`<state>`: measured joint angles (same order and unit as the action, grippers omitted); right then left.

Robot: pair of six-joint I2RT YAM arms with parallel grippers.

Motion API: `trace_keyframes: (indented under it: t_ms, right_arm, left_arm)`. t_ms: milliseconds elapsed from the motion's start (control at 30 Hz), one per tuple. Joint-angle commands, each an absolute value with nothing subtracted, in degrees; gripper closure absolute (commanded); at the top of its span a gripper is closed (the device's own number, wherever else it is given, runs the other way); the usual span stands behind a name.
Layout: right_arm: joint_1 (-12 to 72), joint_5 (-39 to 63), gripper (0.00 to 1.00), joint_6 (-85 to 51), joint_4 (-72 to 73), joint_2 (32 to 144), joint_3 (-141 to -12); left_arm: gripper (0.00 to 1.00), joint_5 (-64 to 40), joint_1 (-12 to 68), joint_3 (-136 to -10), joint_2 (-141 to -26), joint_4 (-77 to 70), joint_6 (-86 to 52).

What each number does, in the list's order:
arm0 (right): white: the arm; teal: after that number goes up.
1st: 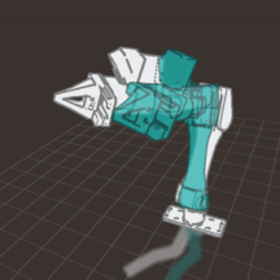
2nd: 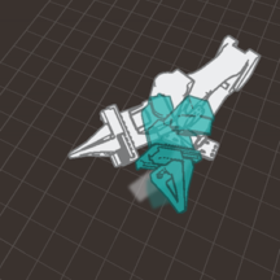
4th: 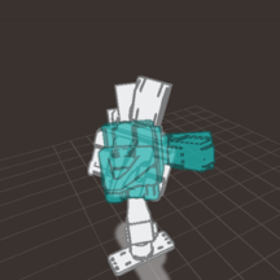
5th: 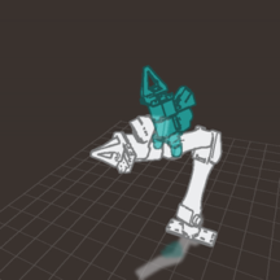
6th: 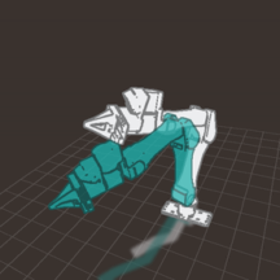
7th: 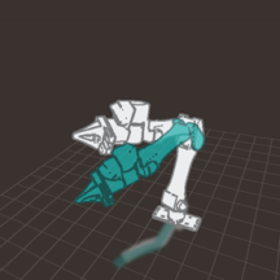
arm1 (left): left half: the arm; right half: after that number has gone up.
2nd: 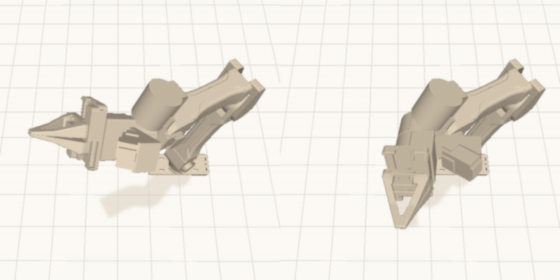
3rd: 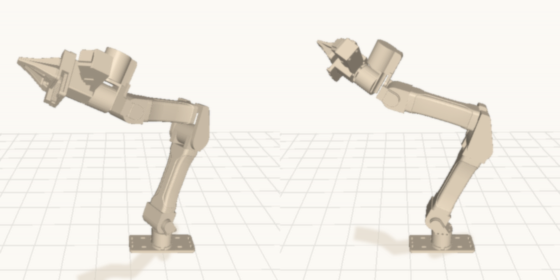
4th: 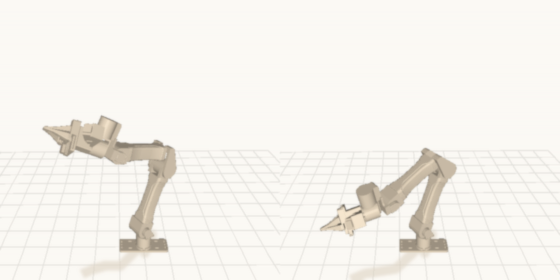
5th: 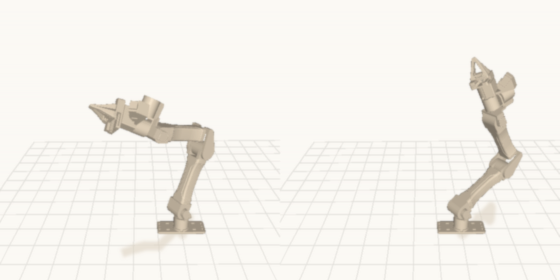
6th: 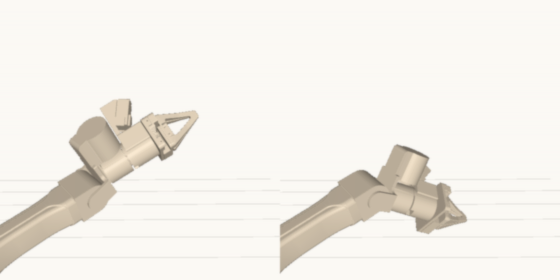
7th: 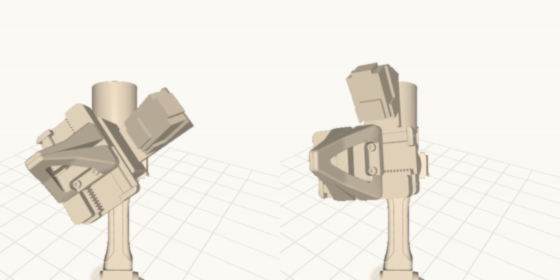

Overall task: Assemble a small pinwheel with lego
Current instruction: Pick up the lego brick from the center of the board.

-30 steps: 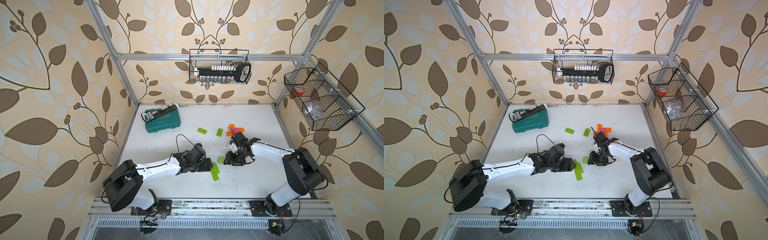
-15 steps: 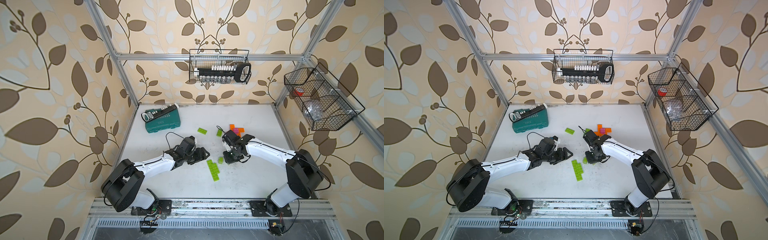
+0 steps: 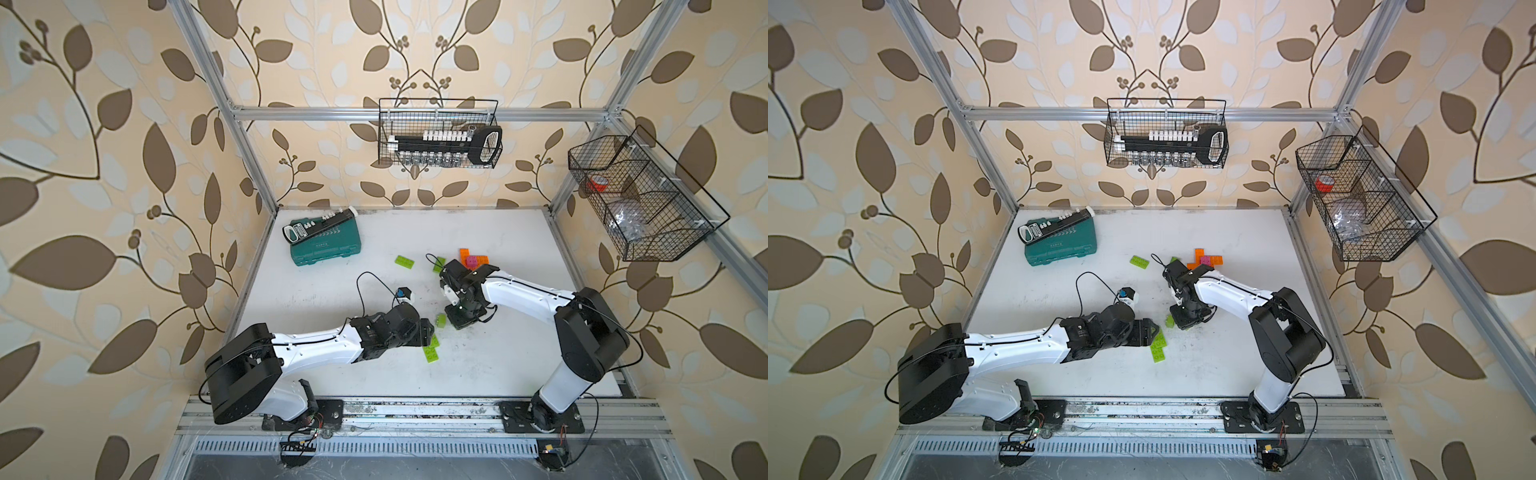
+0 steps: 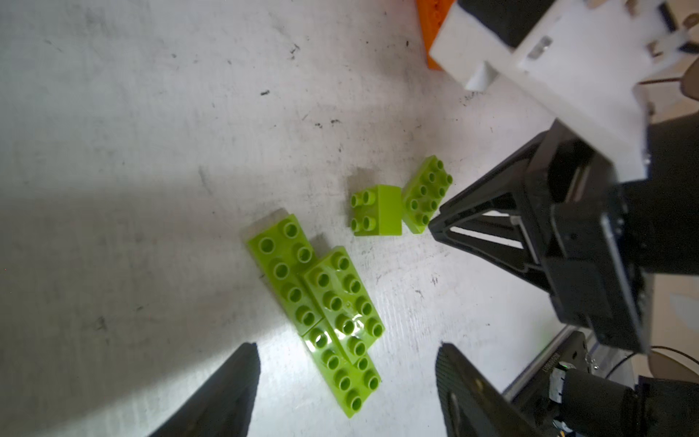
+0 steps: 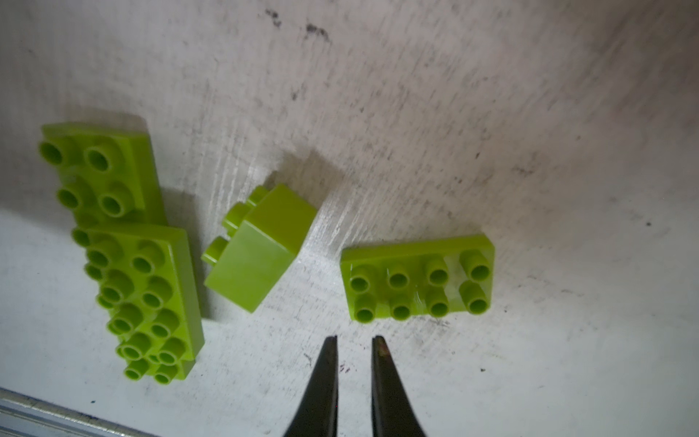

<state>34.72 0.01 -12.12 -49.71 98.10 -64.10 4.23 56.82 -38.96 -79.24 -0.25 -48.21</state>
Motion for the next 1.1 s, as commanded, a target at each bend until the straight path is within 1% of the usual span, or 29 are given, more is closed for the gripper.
trace_keyframes:
  t_ms: [0, 367, 667, 833, 967, 1067]
  right_arm:
    - [34.7, 0.5, 0.86, -11.0, -50.8, 99.9, -66.5]
    - [34.6, -0.1, 0.86, -11.0, -50.5, 102.1, -66.9]
    - [34.6, 0.0, 0.88, -11.2, -51.1, 103.3, -66.6]
    - [34.6, -0.4, 0.88, -11.2, -51.5, 104.3, -66.9]
    - [34.5, -1.8, 0.87, -11.2, -51.8, 103.8, -66.7]
    - [34.5, -0.9, 0.88, -11.2, -51.2, 102.6, -66.7]
  left_arm:
    - [0.24, 7.4, 57.0, -39.1, -77.0, 0.0, -48.6]
    - [0.24, 6.9, 57.0, -39.6, -77.2, 1.0, -48.3]
    - [0.24, 6.9, 57.0, -40.0, -77.4, 1.6, -48.1]
    - [0.24, 6.7, 57.0, -40.2, -77.9, 1.7, -48.1]
    - [0.25, 6.6, 56.9, -40.3, -78.0, 1.8, -48.0]
    - [0.25, 6.5, 57.0, -40.5, -78.0, 1.9, -47.9]
